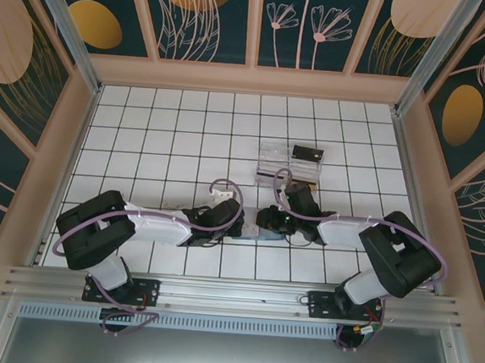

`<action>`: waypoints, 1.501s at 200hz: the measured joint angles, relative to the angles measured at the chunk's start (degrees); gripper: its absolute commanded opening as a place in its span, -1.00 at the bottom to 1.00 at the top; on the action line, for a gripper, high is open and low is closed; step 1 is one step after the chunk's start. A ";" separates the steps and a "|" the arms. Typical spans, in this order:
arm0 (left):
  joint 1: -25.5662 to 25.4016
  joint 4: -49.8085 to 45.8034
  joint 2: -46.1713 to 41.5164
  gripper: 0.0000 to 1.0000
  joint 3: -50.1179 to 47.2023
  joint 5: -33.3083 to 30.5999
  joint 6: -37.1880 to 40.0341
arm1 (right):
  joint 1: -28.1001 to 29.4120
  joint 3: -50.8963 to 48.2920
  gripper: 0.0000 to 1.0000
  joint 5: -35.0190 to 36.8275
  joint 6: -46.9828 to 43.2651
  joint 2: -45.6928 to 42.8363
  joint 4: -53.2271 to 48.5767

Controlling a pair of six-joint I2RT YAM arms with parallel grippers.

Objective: Take the credit cards out of the card holder

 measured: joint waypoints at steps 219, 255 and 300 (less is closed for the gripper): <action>0.00 -2.86 2.51 -1.00 3.56 -1.92 -1.46 | -4.15 -4.13 -0.89 -1.51 0.79 -2.32 2.25; 0.00 -2.84 2.51 -1.00 3.61 -1.90 -1.44 | -4.70 -5.05 -0.81 -1.60 0.57 -3.58 1.92; 0.00 -2.89 2.58 -1.00 3.67 -1.88 -1.44 | -4.74 -5.16 -0.69 -3.21 0.76 -3.21 2.67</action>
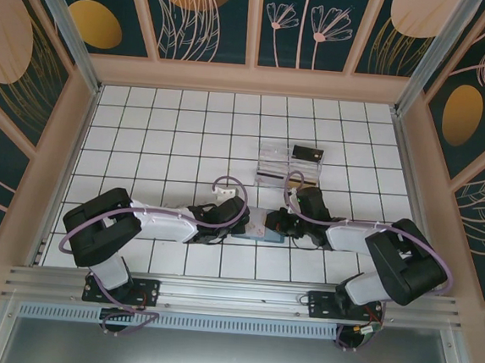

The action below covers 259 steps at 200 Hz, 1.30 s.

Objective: Take the credit cards out of the card holder

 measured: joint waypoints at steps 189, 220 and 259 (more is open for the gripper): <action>0.00 -0.74 1.03 -1.00 1.27 -0.04 0.15 | -2.60 -1.86 -1.00 -1.36 0.00 -2.47 -0.26; 0.00 -0.66 1.09 -1.00 1.29 -0.26 0.17 | -2.69 -1.86 -1.00 -1.29 -0.22 -2.80 -0.35; 0.00 -0.55 1.11 -1.00 1.29 -0.28 0.17 | -2.69 -1.86 -0.54 -2.27 -0.26 -1.22 0.31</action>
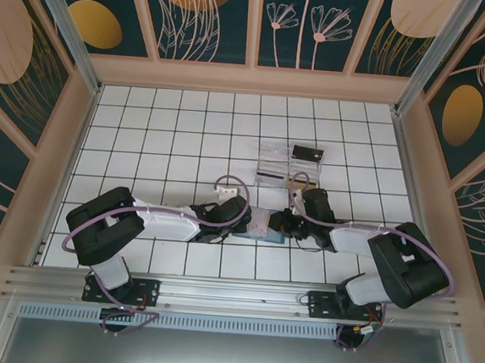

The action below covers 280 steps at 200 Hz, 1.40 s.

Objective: Take the credit cards out of the card holder

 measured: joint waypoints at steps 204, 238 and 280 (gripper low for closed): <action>0.00 0.13 0.22 -1.00 0.20 0.00 0.00 | 3.17 1.40 -0.82 -1.25 1.20 4.96 6.25; 0.00 0.15 0.22 -1.00 0.20 0.00 0.00 | 2.71 0.04 -0.85 -0.83 1.18 3.08 6.27; 0.00 0.15 0.24 -1.00 0.20 -0.02 0.00 | -0.44 -2.43 -0.86 -1.14 1.16 1.01 6.21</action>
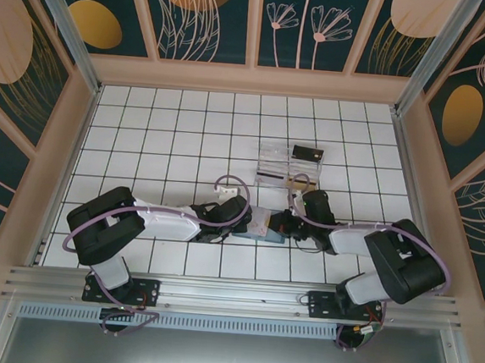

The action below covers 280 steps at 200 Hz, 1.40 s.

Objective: Take the credit cards out of the card holder

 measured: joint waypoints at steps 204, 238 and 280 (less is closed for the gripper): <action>0.02 -4.17 -8.70 0.25 0.61 -0.90 4.24 | -11.56 9.94 -1.00 6.12 -10.40 -33.16 -37.66; 0.02 -5.03 -20.06 0.97 -0.13 -6.32 4.09 | -4.70 20.63 -1.00 12.81 -13.88 -27.28 -41.20; 0.09 -4.92 -33.05 0.97 -7.06 -11.89 4.39 | 7.30 35.36 -1.00 24.52 -27.67 -14.71 -44.76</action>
